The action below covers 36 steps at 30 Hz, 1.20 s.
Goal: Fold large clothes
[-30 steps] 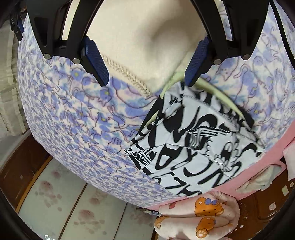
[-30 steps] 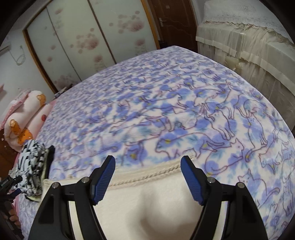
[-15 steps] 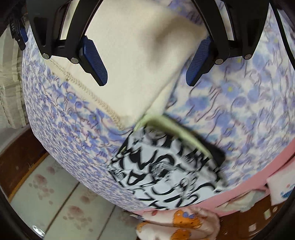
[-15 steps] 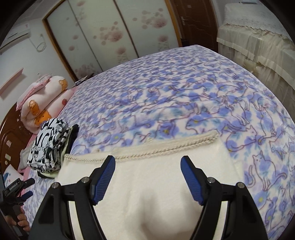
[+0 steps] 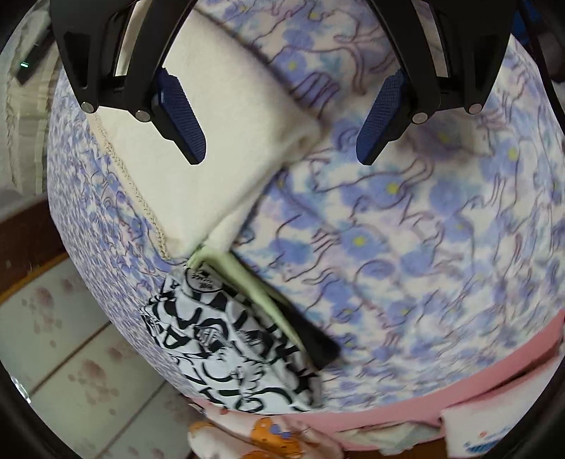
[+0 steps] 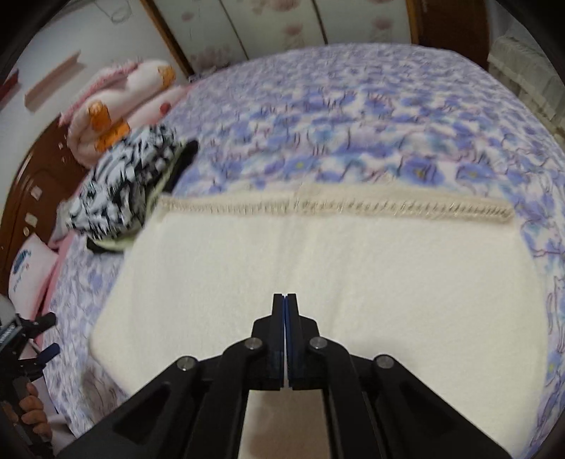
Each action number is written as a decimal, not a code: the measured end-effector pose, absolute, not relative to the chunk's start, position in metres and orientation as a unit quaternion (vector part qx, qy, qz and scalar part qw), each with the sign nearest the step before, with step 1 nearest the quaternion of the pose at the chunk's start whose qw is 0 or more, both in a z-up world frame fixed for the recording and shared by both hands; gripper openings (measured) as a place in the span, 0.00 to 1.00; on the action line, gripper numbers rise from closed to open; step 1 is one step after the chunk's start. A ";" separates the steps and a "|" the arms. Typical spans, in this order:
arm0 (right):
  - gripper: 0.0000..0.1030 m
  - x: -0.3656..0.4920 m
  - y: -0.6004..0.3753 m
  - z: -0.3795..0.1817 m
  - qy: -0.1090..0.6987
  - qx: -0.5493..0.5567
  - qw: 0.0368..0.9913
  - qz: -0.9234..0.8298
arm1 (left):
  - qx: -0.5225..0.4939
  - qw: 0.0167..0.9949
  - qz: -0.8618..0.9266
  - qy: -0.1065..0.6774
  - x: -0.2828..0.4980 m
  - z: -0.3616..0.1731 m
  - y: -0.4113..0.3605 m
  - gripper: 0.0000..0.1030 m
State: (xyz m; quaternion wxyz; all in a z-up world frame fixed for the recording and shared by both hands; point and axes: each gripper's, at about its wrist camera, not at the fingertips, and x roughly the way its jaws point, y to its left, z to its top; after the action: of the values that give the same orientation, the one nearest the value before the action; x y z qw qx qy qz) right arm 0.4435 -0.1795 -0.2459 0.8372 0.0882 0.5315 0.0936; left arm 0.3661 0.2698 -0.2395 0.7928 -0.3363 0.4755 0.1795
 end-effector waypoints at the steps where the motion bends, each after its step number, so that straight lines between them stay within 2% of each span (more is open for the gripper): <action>1: 0.00 0.446 -0.177 -0.255 0.552 0.087 0.825 0.089 | -0.342 0.790 0.180 0.476 0.361 -0.240 0.272 0.84; 3: 0.00 0.449 -0.175 -0.279 0.599 0.101 0.791 0.077 | -0.345 0.787 0.183 0.477 0.353 -0.242 0.274 0.84; 6: 0.00 0.448 -0.176 -0.304 0.620 0.109 0.774 0.065 | -0.346 0.783 0.187 0.482 0.343 -0.245 0.276 0.84; 12: 0.00 0.459 -0.167 -0.310 0.660 0.072 0.744 0.078 | -0.370 0.770 0.169 0.491 0.333 -0.258 0.269 0.84; 15: 0.00 0.462 -0.160 -0.311 0.670 0.038 0.735 0.094 | -0.383 0.762 0.162 0.497 0.329 -0.267 0.263 0.84; 18: 0.00 0.466 -0.165 -0.313 0.682 0.052 0.723 0.101 | -0.393 0.751 0.153 0.508 0.328 -0.282 0.258 0.91; 25: 0.00 0.470 -0.173 -0.315 0.693 0.067 0.710 0.107 | -0.419 0.725 0.117 0.534 0.339 -0.323 0.251 0.92; 32: 0.00 0.474 -0.168 -0.315 0.694 0.058 0.712 0.092 | -0.482 0.703 0.057 0.520 0.363 -0.356 0.254 0.92; 36: 0.00 0.476 -0.156 -0.319 0.692 0.055 0.715 0.081 | -0.479 0.699 0.034 0.530 0.385 -0.370 0.250 0.92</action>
State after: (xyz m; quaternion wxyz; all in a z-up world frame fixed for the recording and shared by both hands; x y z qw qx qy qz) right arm 0.4764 -0.1557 -0.3189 0.7152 0.0553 0.6920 0.0807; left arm 0.3848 0.2499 -0.3699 0.6990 -0.4793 0.5296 0.0341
